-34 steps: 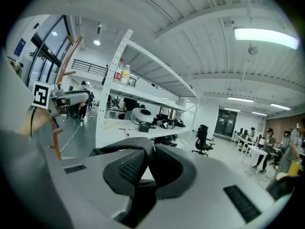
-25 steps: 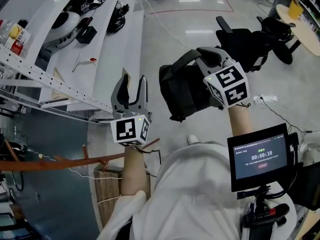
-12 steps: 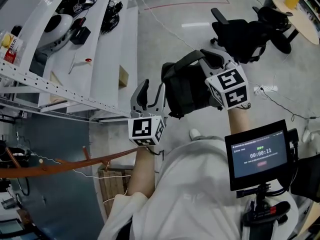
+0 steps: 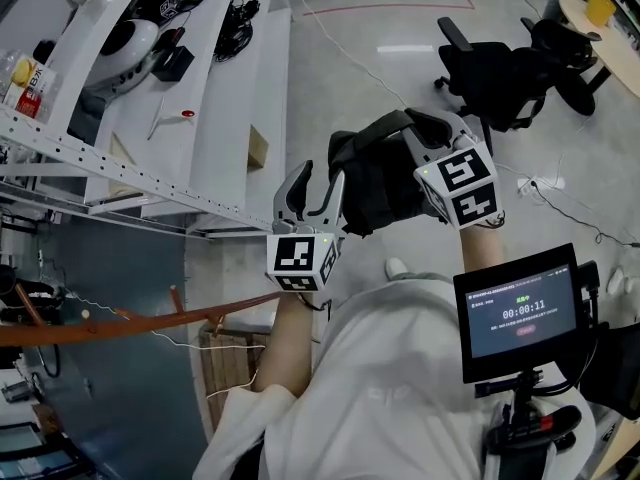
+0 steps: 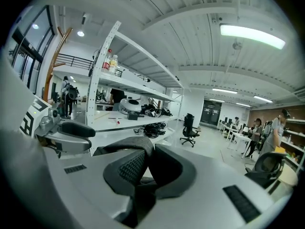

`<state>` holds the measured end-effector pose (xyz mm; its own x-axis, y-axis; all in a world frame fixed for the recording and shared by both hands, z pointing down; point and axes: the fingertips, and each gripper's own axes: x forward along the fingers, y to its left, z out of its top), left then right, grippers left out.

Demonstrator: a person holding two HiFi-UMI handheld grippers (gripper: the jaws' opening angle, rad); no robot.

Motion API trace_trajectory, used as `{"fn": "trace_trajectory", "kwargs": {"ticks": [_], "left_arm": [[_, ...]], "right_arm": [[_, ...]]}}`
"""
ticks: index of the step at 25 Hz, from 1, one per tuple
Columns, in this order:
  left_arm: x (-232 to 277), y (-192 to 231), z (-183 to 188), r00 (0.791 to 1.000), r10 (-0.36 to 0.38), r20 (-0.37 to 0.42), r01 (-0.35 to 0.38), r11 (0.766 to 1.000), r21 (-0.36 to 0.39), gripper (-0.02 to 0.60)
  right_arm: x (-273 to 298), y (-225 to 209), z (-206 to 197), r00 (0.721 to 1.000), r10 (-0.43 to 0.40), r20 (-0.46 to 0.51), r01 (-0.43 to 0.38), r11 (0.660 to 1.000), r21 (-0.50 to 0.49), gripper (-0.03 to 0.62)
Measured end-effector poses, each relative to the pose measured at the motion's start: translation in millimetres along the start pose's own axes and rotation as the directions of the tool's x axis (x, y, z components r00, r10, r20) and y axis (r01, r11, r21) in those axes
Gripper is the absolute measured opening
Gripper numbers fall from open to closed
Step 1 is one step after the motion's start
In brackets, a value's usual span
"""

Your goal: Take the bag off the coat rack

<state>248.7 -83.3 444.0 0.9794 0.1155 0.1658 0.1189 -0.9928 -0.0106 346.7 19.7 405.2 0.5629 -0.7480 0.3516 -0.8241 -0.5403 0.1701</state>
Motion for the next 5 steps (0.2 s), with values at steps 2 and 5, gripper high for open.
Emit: {"fn": "trace_trajectory", "kwargs": {"ticks": [2, 5], "left_arm": [[-0.2, 1.6, -0.5, 1.0, 0.004, -0.002, -0.004, 1.0, 0.002, 0.212], [-2.8, 2.3, -0.9, 1.0, 0.012, -0.005, -0.012, 1.0, 0.005, 0.212]], "right_arm": [[1.1, 1.4, 1.2, 1.0, 0.007, 0.002, -0.007, 1.0, -0.005, 0.049], [-0.2, 4.2, 3.3, 1.0, 0.017, 0.005, -0.016, 1.0, -0.011, 0.049]]}}
